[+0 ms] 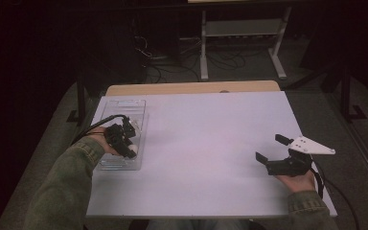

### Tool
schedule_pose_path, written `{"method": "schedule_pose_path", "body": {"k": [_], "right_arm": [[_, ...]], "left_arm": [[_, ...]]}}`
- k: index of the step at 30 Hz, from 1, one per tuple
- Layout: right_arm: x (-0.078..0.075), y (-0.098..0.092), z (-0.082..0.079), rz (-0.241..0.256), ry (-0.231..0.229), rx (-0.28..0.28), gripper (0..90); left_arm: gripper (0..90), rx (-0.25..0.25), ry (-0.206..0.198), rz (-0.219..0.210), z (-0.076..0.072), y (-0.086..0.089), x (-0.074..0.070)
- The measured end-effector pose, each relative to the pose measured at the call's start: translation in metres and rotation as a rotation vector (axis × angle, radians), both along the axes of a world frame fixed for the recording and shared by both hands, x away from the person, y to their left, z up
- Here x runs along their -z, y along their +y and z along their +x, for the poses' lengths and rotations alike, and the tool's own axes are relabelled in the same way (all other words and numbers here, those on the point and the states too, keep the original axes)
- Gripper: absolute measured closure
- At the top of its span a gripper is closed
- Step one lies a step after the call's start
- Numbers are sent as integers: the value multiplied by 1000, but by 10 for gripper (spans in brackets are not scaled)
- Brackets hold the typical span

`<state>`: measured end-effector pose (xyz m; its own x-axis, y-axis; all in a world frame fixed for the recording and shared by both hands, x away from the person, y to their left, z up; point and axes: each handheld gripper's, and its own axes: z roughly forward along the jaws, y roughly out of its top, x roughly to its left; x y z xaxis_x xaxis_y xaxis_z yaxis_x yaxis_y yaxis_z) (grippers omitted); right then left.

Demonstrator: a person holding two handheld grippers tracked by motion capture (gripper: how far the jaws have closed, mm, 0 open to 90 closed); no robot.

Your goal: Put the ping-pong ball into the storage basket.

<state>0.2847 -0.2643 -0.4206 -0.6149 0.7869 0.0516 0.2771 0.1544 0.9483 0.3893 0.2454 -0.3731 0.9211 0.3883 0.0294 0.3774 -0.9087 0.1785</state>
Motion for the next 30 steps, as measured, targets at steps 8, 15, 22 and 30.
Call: {"method": "schedule_pose_path", "body": {"k": [8,15,22,30], "right_arm": [[1,-1,0,1,1,5,0],[1,-1,0,-1,3,4,0],[1,-1,0,-1,3,4,0],[1,0,-1,-4,3,4,0]], "left_arm": [[506,6,20,17,3,-4,5],[478,-18,10,22,3,-2,4],[357,-68,-24,-2,4,6,-3],[170,-105,-86,-19,0,12,-12]]}}
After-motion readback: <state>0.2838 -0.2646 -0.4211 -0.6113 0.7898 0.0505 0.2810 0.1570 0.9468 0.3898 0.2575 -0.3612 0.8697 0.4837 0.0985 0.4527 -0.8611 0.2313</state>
